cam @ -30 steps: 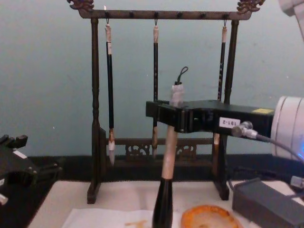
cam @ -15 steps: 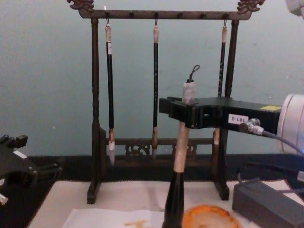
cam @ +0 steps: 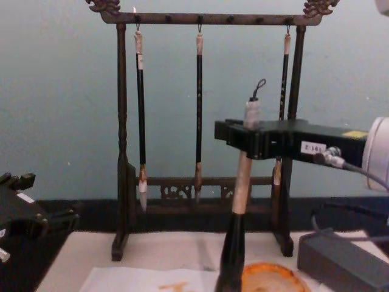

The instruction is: Pick up the brush from the inkstone, write on the paper, then place the brush back to its original position.

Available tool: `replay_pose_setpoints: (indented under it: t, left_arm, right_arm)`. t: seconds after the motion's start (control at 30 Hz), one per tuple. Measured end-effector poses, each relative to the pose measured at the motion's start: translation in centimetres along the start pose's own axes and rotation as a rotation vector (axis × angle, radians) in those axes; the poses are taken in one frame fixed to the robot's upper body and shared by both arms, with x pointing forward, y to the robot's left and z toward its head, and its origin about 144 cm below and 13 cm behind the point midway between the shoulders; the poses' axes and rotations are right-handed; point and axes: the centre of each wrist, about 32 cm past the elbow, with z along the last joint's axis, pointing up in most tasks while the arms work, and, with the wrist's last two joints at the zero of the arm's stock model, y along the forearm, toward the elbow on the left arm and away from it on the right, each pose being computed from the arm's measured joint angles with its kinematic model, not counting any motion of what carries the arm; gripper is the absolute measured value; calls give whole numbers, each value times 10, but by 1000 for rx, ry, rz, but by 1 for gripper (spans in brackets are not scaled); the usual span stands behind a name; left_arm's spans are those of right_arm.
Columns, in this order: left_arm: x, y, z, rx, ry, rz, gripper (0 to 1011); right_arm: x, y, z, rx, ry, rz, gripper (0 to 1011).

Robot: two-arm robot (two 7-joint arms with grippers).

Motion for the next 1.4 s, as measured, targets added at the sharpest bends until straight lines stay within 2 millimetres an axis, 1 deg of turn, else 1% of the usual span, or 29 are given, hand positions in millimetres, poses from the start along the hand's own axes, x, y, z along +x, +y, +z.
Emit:
replay_pose_setpoints:
  t: [0.13,0.3,0.53,0.9,1.4]
  left_arm:
    - [0,0,0,0,0,0,1010]
    - [0,0,0,0,0,0,1010]
    - [0,0,0,0,0,0,1010]
    - [0,0,0,0,0,0,1010]
    - [0,0,0,0,0,0,1010]
  right_arm:
    - [-3,1,3,13,7,23,148]
    - [-15,4,7,37,16,94,148]
    - [-22,11,5,22,35,145,148]
    - [-16,16,-2,-11,65,128,149]
    - [-5,15,-5,-6,71,62,148]
